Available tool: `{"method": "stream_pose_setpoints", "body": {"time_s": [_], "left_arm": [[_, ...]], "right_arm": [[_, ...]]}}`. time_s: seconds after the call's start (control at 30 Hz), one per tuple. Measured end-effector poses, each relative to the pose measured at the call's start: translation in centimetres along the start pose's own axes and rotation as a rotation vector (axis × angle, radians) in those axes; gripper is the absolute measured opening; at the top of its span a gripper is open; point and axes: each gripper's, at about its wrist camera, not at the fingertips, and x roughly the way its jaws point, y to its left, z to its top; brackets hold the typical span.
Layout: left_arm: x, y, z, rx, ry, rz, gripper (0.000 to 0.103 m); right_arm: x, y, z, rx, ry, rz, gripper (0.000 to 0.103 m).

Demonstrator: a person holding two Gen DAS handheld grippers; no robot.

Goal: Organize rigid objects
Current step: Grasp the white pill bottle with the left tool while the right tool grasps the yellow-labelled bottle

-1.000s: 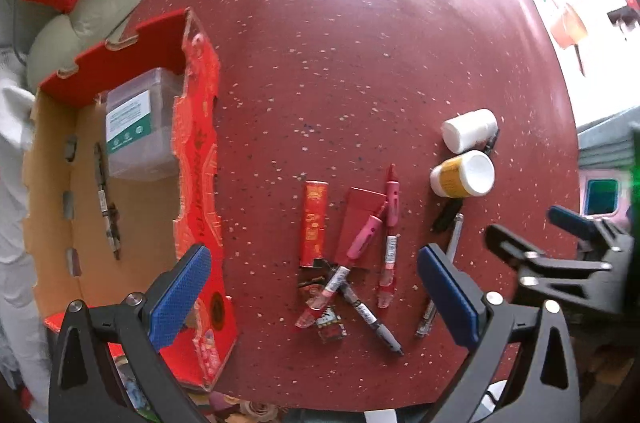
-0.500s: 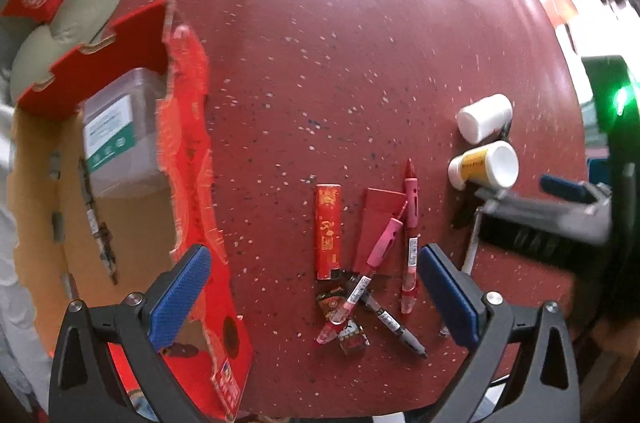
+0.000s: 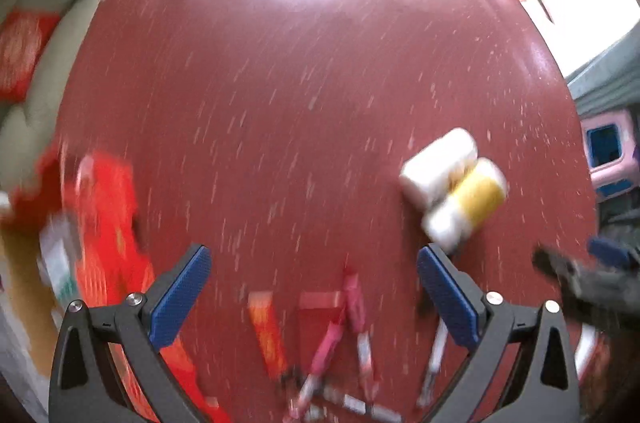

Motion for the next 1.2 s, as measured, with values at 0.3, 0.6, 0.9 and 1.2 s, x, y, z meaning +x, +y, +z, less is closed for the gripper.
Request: {"method": "stream_pose_setpoints", "body": {"time_s": [0.3,0.6,0.9,1.2], "left_arm": [[3.9,-4.9,4.3,0.246,0.014,-0.004,0.103],[6.6,-4.5,6.3,0.135,0.046,0.030,0.103],[7.1,-2.7,7.0,0.069,0.078,-0.037,0.103],[6.7,-4.8,6.9,0.109,0.060,-0.041,0.103]], "right_arm": [[-1.2,-3.6,-2.7,0.065,0.016,0.056,0.102],[-1.0,-3.8,-3.2,0.105,0.018,0.094,0.102],[0.5,1.2,-0.9,0.051,0.026,0.150,0.102],[0.3,0.3,-0.9,0.065,0.054,0.136,0.102]]}}
